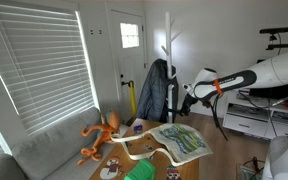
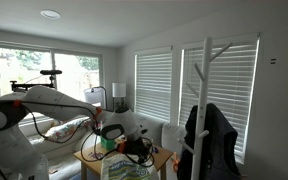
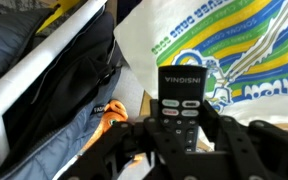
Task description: Put the remote on the table's top left corner
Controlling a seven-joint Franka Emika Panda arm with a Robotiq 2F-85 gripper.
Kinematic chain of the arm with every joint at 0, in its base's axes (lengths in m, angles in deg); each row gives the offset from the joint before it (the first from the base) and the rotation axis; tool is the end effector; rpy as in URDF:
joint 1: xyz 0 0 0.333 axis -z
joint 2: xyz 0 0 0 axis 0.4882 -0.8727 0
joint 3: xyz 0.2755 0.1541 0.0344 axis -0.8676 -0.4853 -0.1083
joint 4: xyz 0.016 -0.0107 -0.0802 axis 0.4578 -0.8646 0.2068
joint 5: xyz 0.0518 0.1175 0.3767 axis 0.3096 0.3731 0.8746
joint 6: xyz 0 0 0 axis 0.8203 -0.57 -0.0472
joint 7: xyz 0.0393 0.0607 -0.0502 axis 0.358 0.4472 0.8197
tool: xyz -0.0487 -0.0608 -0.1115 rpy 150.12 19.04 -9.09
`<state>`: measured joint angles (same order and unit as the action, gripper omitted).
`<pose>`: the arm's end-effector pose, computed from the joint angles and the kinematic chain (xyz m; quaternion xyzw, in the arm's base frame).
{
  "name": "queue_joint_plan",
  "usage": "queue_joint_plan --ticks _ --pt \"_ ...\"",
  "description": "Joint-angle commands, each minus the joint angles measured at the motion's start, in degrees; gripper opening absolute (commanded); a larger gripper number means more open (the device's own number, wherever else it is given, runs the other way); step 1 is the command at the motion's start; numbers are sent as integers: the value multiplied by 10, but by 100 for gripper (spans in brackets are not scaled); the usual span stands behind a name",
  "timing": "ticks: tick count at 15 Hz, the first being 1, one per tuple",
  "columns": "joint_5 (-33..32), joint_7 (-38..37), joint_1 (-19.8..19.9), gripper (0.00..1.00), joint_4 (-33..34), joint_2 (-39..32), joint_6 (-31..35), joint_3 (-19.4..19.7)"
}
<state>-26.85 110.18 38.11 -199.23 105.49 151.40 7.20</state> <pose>0.4190 -0.2256 0.4359 0.9618 0.1614 0.2128 0.0608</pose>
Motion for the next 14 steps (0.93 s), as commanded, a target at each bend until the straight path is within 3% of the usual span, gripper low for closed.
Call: queue_joint_plan --ticks 1,4,5,11,12,14 --pt "-50 -70 -12 17 124 -101 -23 -47" --pt "-23 -65 -30 17 193 -142 -50 -48" --pt "-34 -67 -24 42 136 -108 -19 -53" --pt "-32 -66 -23 42 181 -140 -36 -57" --pt "-32 -66 -23 17 181 -140 -36 -56" --pt "-80 -74 -18 17 226 -181 -50 -63"
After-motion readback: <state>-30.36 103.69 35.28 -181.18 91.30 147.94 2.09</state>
